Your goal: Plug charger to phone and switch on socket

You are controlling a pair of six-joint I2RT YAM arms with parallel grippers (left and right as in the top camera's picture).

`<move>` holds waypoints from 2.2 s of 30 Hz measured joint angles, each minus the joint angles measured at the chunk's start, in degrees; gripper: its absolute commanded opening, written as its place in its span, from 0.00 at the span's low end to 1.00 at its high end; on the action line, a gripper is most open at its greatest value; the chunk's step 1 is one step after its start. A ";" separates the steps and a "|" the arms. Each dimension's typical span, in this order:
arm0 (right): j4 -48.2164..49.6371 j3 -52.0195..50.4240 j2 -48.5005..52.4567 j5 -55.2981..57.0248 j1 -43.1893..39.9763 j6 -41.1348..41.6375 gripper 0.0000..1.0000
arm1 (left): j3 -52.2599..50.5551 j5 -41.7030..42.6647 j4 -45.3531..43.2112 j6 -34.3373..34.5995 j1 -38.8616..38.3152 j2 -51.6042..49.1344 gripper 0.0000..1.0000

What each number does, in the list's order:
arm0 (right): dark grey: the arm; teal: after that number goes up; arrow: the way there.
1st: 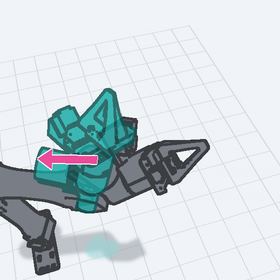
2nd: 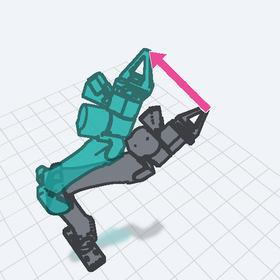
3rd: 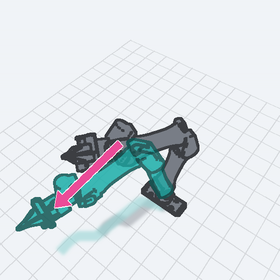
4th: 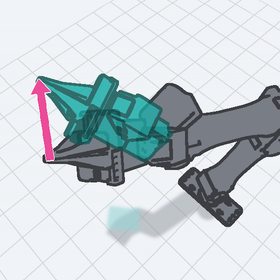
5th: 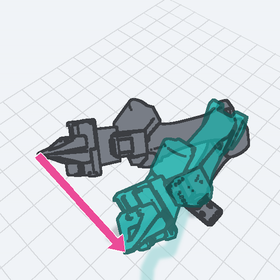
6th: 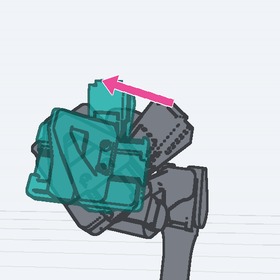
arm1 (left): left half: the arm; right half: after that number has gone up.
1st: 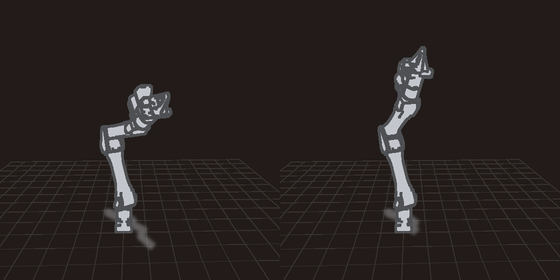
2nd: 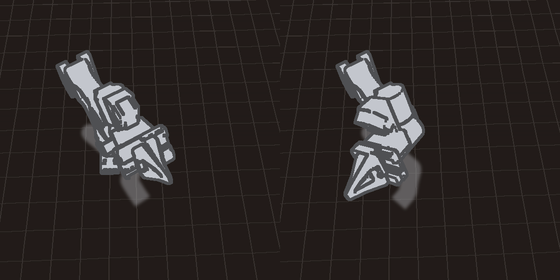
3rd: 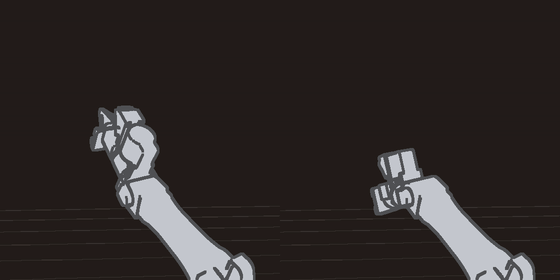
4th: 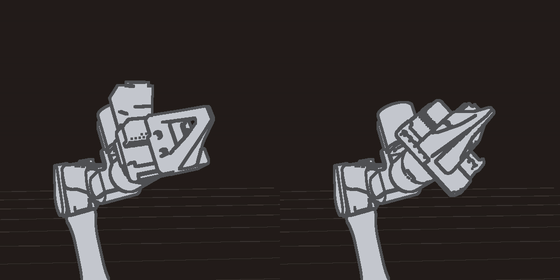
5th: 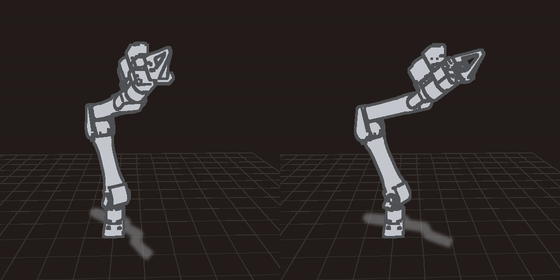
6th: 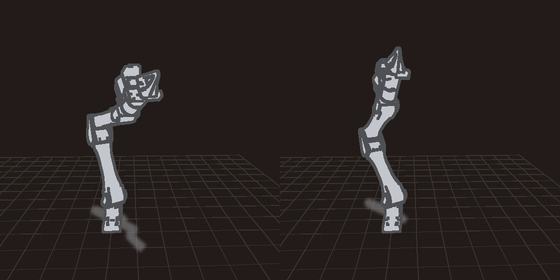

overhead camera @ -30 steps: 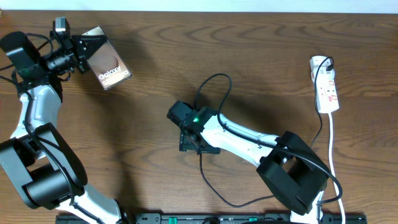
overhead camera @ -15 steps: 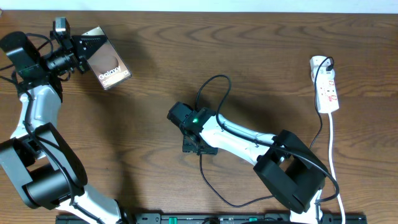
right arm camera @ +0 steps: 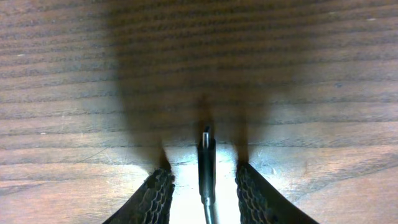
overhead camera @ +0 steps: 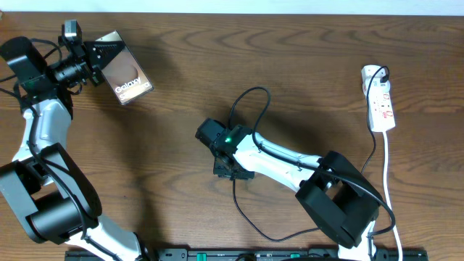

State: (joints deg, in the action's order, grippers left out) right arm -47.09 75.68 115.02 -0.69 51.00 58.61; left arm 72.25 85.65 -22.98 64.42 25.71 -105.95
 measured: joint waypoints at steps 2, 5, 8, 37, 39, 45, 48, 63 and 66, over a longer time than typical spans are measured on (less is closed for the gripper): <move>0.02 0.00 0.00 0.00 -0.09 -0.02 0.31 | 0.00 -0.02 0.00 0.00 0.00 0.00 0.08; -0.02 0.00 0.00 -0.02 -0.15 0.00 0.29 | 0.00 -0.02 0.00 0.00 0.00 0.00 0.07; 0.02 0.00 0.00 -0.04 -0.22 0.00 0.26 | 0.00 0.00 0.00 0.02 0.00 0.00 0.08; 0.04 0.00 0.02 -0.55 -0.63 0.44 0.22 | 0.00 0.00 0.00 0.00 0.00 0.00 0.07; 0.02 0.00 0.02 -0.48 -0.63 0.44 0.21 | 0.00 0.00 0.00 0.00 0.00 0.00 0.08; 0.07 0.00 0.02 -0.35 -0.63 0.48 0.17 | 0.00 -0.02 0.00 0.00 0.00 0.00 0.07; 0.17 0.00 0.02 -0.35 -0.66 0.48 0.17 | 0.00 -0.02 0.00 0.00 0.00 0.00 0.07; 0.28 0.00 0.07 0.07 -0.66 0.85 0.01 | 0.00 0.00 0.00 0.00 0.00 0.00 0.08; 0.26 0.00 0.07 0.07 -0.66 0.85 0.01 | 0.00 0.00 0.00 0.00 0.00 0.00 0.07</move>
State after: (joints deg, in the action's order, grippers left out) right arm -46.83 75.68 115.09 -0.62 50.35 59.46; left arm 72.25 85.65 -22.98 64.42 25.71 -105.95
